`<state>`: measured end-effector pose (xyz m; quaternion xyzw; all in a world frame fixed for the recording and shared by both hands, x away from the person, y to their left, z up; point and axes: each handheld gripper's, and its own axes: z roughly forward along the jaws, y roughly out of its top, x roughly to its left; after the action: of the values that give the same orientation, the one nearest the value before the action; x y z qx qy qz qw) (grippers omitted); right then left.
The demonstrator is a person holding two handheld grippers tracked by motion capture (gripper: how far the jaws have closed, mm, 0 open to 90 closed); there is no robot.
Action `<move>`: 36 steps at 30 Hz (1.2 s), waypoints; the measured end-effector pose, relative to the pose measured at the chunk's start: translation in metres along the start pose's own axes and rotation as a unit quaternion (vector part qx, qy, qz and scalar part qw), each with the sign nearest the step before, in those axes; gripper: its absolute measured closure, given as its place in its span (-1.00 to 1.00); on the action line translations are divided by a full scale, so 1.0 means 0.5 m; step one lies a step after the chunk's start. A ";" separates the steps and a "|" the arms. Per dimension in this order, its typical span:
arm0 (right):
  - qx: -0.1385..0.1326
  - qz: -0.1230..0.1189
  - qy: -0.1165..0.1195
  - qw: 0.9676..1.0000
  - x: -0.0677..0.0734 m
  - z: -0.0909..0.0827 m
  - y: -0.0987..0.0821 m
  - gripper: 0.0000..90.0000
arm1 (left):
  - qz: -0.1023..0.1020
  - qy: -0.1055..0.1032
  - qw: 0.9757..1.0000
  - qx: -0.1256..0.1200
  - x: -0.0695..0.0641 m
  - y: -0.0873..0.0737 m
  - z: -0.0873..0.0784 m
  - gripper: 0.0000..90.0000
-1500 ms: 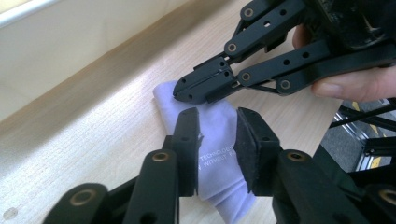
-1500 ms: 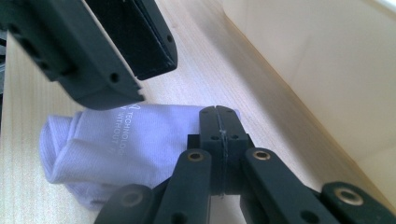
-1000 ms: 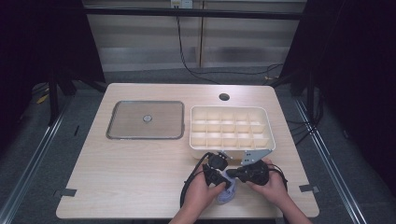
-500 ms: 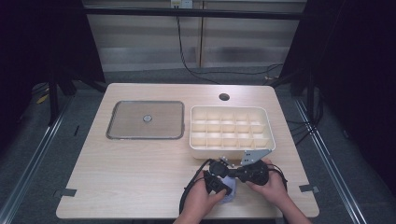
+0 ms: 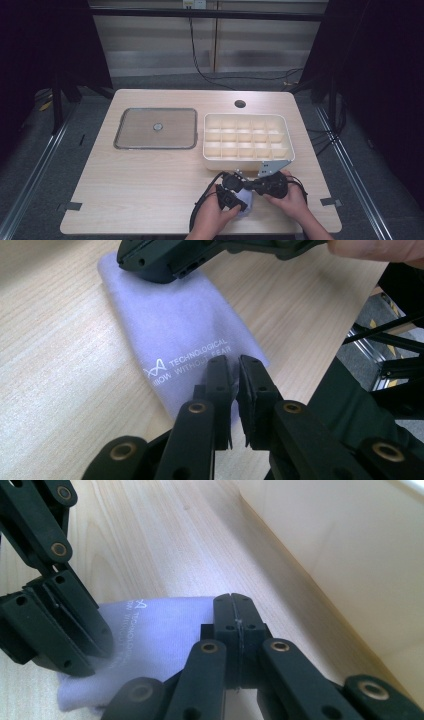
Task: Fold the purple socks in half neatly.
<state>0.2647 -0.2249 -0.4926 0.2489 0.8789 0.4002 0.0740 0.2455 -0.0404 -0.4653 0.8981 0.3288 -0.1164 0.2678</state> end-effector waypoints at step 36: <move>0.012 0.007 0.000 1.000 -0.010 -0.010 0.016 0.98 | 0.037 -0.018 0.998 -0.052 0.016 0.021 -0.052 0.70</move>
<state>0.2703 -0.2263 -0.4839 0.2562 0.8818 0.3901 0.0681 0.2593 -0.0284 -0.4425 0.8926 0.2959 -0.1051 0.3236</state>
